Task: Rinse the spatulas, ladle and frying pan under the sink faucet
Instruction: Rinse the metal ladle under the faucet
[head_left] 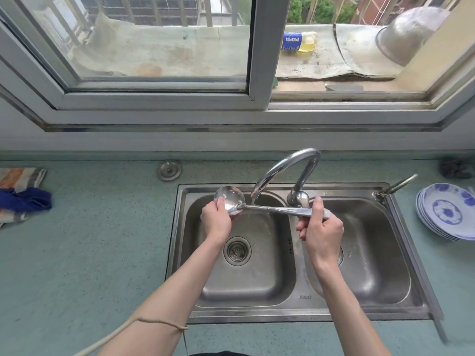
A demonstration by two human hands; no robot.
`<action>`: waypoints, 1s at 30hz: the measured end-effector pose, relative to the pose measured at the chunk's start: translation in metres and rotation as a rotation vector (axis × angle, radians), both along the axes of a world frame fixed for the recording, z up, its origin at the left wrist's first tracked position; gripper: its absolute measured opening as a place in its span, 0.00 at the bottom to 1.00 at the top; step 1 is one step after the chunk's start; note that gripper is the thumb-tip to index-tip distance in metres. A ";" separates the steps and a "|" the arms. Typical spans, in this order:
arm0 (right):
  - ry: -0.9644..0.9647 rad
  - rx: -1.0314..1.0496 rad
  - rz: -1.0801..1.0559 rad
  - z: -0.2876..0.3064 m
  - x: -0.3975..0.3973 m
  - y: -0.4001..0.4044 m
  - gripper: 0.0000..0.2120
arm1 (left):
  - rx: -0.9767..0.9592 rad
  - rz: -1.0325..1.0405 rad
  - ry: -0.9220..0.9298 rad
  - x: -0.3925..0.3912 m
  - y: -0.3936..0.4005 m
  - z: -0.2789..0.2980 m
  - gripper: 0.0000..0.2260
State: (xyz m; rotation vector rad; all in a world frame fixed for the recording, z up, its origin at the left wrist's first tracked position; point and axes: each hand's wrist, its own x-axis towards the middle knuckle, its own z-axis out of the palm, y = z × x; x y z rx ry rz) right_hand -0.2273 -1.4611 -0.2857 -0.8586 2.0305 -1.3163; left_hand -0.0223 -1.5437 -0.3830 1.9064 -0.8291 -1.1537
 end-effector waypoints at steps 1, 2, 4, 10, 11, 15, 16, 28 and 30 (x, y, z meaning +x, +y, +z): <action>0.022 -0.012 -0.003 0.002 -0.001 0.001 0.32 | 0.023 -0.061 -0.011 -0.003 -0.001 -0.001 0.16; 0.039 -0.019 -0.007 0.004 -0.003 0.002 0.31 | 0.037 -0.101 0.010 -0.007 -0.002 0.002 0.12; 0.045 -0.026 -0.022 0.006 -0.007 0.004 0.30 | 0.021 -0.126 0.095 -0.015 0.001 0.023 0.05; 0.055 -0.048 -0.065 0.007 -0.017 0.007 0.35 | 0.003 -0.163 0.152 -0.022 0.000 0.030 0.13; 0.052 -0.049 -0.068 0.007 -0.018 0.007 0.35 | -0.003 -0.181 0.091 -0.021 -0.002 0.023 0.15; 0.005 -0.025 -0.123 0.003 -0.023 0.006 0.37 | 0.008 -0.318 0.038 -0.022 -0.002 0.020 0.10; -0.008 -0.019 -0.130 0.002 -0.024 0.006 0.36 | -0.003 -0.318 0.083 -0.023 0.001 0.029 0.06; -0.013 0.029 -0.146 0.002 -0.025 0.014 0.36 | -0.125 -0.499 -0.305 -0.024 0.005 0.028 0.21; 0.004 0.041 -0.149 0.002 -0.023 0.015 0.36 | -0.212 -0.695 -0.592 -0.026 0.013 0.017 0.28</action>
